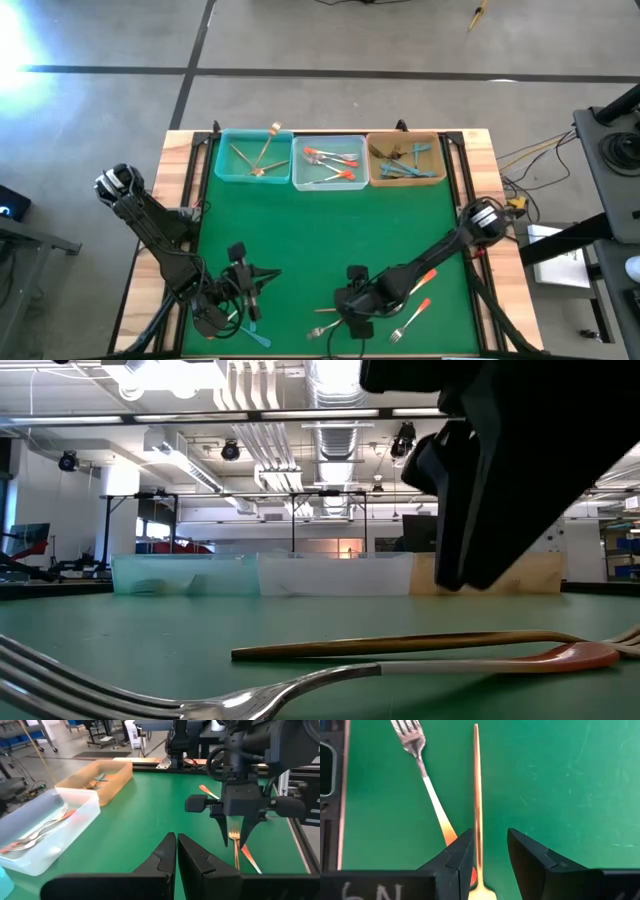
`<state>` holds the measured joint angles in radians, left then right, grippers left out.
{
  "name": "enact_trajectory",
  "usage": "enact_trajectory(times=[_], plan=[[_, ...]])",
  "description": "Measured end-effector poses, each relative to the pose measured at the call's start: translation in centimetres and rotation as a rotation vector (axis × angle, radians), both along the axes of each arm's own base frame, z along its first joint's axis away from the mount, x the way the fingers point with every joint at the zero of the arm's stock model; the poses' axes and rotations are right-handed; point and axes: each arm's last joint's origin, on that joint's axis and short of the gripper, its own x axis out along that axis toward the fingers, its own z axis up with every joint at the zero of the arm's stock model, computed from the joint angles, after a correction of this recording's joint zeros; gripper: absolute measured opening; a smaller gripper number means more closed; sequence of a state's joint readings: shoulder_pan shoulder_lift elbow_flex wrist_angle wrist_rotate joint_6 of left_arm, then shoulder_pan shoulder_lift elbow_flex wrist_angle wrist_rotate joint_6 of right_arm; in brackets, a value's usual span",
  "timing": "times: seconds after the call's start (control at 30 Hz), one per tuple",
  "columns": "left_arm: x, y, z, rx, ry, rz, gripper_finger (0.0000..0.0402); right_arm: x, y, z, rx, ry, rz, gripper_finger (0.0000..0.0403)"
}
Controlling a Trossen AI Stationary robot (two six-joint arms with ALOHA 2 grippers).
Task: Sort silverware by color (type)
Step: Put the gold fork into the blue bin
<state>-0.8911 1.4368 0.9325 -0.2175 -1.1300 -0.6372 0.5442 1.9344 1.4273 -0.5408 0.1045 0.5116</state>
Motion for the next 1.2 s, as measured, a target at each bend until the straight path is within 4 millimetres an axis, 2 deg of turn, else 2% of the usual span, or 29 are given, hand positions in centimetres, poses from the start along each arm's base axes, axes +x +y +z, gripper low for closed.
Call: enact_trajectory(times=[0.3,0.6,0.87,1.1,1.2], plan=[[0.0,-0.1,0.0,-0.012,0.010,-0.019,0.0000,0.4,0.5,-2.1,0.047,0.083,-0.051,0.0102],[0.0,-0.1,0.0,-0.014,0.009,-0.018,0.0000,0.1,0.6,-2.2,0.034,0.089,-0.114,0.0089],[0.0,-0.1,0.0,-0.014,0.009,-0.018,0.0000,0.3,-0.2,-2.3,0.012,0.098,-0.162,0.0017],[0.0,-0.1,0.0,-0.015,0.008,-0.018,0.0000,0.3,-0.6,-2.0,-0.018,0.096,-0.168,0.0011],[0.0,-0.1,0.0,-0.018,0.006,-0.017,0.0000,0.3,-1.0,-0.7,-0.033,0.062,-0.152,0.0011]])
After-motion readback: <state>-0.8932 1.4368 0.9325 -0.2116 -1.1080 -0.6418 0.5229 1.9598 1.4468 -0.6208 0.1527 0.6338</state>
